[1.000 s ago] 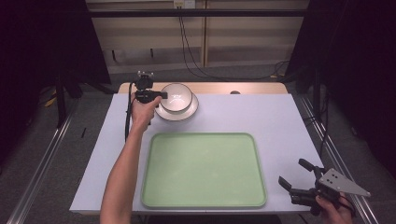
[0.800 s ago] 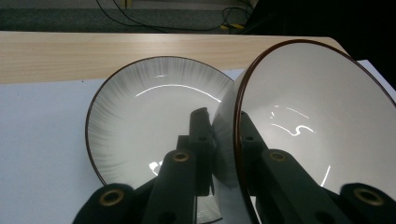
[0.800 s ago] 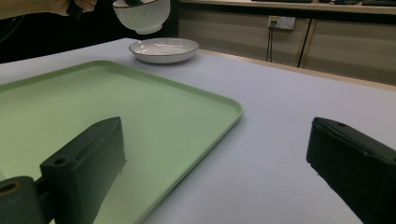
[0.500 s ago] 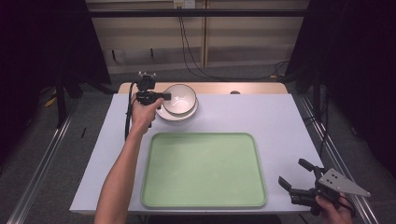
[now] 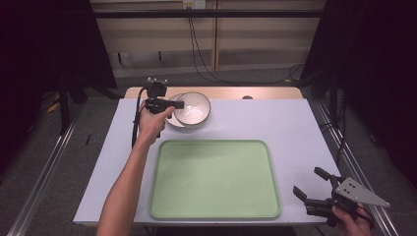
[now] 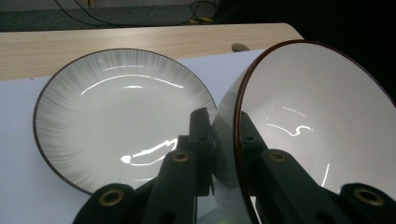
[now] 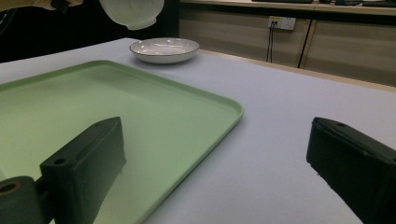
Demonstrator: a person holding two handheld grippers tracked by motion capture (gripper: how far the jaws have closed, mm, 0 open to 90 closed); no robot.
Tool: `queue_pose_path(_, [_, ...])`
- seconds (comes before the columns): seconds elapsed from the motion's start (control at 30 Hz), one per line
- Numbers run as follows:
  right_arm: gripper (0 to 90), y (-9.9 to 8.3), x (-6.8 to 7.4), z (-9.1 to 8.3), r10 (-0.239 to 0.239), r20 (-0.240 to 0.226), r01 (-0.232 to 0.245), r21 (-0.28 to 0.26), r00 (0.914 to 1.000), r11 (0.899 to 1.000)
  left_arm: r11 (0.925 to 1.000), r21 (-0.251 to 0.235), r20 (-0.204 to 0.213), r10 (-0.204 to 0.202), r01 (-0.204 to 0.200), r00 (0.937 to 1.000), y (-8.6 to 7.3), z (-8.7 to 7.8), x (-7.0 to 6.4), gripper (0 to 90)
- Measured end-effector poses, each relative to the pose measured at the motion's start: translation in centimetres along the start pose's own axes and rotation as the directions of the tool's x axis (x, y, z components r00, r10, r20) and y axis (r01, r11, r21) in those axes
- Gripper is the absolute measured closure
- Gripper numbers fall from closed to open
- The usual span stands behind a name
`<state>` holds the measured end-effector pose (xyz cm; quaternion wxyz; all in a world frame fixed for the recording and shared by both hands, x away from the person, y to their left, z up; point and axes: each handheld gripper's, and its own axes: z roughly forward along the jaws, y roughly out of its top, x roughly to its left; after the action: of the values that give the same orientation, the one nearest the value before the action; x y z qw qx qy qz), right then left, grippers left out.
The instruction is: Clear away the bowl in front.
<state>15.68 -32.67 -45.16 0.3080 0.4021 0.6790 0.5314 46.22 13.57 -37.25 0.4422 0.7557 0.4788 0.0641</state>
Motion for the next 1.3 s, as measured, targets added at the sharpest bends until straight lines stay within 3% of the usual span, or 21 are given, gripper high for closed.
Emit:
queue_pose_path(0.6, [4.2, 0.0, 0.0, 0.0, 0.001, -0.006, -0.001, -0.003, 1.0, 1.0, 0.998, 0.034, 0.086, 0.05, -0.053, 0.995, -0.4, 0.6, -2.9, 81.3])
queue_pose_path(0.9, [4.2, 0.0, 0.0, 0.0, -0.001, -0.009, 0.001, -0.001, 1.0, 1.0, 0.9932, 0.074, 0.119, 0.081, -0.09, 0.9895, -0.9, 1.7, -4.3, 81.3])
queue_pose_path(1.3, [4.2, 0.1, 0.0, -0.1, -0.002, -0.008, 0.002, -0.002, 1.0, 1.0, 0.9882, 0.09, 0.18, 0.106, -0.124, 0.978, -1.2, 3.0, -6.9, 81.3])
